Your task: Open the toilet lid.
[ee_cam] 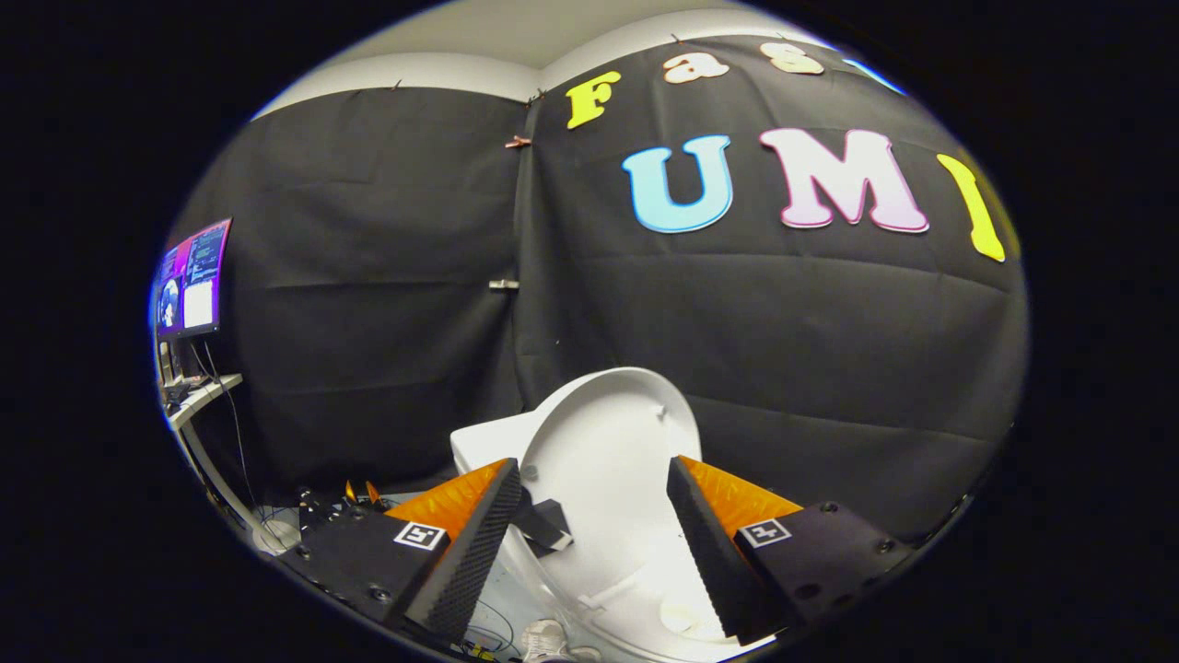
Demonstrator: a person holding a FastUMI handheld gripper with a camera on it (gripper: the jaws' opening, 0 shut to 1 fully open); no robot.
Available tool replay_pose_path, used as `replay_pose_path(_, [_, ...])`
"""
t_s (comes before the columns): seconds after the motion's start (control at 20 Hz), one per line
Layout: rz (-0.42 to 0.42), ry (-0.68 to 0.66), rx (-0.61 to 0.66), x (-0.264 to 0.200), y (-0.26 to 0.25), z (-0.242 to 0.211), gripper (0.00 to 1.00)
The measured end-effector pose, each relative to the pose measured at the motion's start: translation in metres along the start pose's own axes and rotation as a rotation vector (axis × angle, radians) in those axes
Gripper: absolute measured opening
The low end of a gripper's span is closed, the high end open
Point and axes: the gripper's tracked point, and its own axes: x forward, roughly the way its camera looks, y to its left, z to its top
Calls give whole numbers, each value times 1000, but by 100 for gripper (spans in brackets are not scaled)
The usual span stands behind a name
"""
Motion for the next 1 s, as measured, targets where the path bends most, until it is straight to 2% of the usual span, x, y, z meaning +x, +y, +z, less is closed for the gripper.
replay_pose_path(0.2, [-104,-51,2,-50,-60,18,99])
replay_pose_path(0.35, [-213,-99,-20,-97,-109,30,99])
replay_pose_path(0.45, [-262,-98,-16,-126,-138,24,99])
replay_pose_path(0.6, [-392,-85,-16,-175,-193,12,99])
replay_pose_path(0.75, [-500,-131,-22,-222,-227,6,99])
replay_pose_path(1.0, [-600,-140,-37,-274,-245,-24,100])
